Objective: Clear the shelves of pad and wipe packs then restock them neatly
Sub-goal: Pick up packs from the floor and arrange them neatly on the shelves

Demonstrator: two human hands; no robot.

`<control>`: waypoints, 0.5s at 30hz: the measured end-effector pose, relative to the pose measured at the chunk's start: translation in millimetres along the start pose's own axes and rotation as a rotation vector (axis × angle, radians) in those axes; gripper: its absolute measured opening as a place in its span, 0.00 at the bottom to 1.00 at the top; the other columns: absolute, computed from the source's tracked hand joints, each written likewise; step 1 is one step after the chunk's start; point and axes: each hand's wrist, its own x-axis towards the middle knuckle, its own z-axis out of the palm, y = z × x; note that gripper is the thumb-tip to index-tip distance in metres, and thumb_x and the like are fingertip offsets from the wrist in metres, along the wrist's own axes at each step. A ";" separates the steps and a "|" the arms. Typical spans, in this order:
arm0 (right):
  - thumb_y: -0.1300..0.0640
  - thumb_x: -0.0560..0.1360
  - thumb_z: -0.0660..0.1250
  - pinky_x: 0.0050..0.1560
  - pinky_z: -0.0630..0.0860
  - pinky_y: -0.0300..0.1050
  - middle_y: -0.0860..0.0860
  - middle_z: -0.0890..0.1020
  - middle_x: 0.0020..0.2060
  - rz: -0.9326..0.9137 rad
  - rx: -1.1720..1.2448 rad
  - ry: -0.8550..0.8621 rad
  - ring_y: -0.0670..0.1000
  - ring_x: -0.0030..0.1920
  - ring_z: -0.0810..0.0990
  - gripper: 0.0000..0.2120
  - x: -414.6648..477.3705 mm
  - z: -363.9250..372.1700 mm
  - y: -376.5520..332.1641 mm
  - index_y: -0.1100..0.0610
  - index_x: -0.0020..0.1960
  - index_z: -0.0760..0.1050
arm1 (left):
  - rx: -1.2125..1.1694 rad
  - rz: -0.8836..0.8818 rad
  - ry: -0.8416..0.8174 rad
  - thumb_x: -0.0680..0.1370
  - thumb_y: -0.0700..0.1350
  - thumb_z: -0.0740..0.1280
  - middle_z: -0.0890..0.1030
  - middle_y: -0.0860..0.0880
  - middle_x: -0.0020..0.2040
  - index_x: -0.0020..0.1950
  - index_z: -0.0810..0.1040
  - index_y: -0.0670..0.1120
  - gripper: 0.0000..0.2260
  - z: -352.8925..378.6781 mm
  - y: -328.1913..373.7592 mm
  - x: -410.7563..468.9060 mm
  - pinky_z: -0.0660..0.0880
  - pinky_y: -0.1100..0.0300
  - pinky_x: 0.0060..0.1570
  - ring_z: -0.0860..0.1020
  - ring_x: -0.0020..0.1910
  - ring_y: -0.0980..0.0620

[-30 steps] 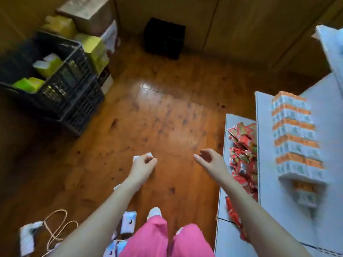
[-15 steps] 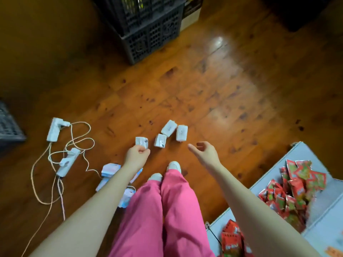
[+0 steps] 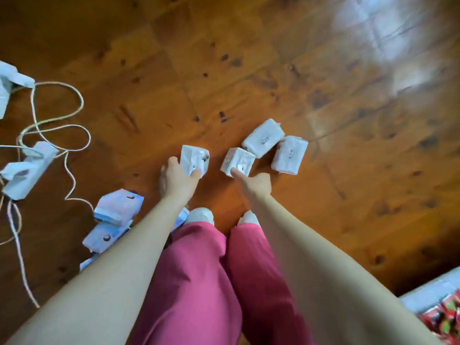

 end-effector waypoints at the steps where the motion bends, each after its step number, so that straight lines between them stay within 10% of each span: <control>1: 0.40 0.61 0.75 0.56 0.75 0.52 0.58 0.77 0.54 0.010 -0.001 0.017 0.57 0.55 0.78 0.37 16.0 15.5 1.2 0.64 0.58 0.69 | 0.009 -0.006 0.005 0.75 0.48 0.68 0.69 0.37 0.66 0.69 0.64 0.38 0.28 11.1 -6.9 17.6 0.66 0.51 0.61 0.67 0.66 0.39; 8: 0.45 0.66 0.75 0.65 0.68 0.53 0.60 0.70 0.64 0.005 -0.016 0.125 0.59 0.65 0.69 0.44 95.6 75.9 12.6 0.65 0.69 0.56 | -0.007 -0.017 -0.031 0.67 0.51 0.77 0.68 0.40 0.69 0.75 0.53 0.43 0.46 78.7 -38.7 106.1 0.66 0.49 0.63 0.66 0.68 0.41; 15: 0.56 0.67 0.72 0.51 0.79 0.53 0.54 0.76 0.50 -0.027 0.103 0.087 0.55 0.49 0.79 0.28 71.6 50.1 11.6 0.60 0.59 0.61 | 0.004 -0.074 0.003 0.71 0.44 0.73 0.74 0.40 0.62 0.64 0.64 0.40 0.27 63.1 -30.4 85.0 0.68 0.54 0.47 0.74 0.60 0.39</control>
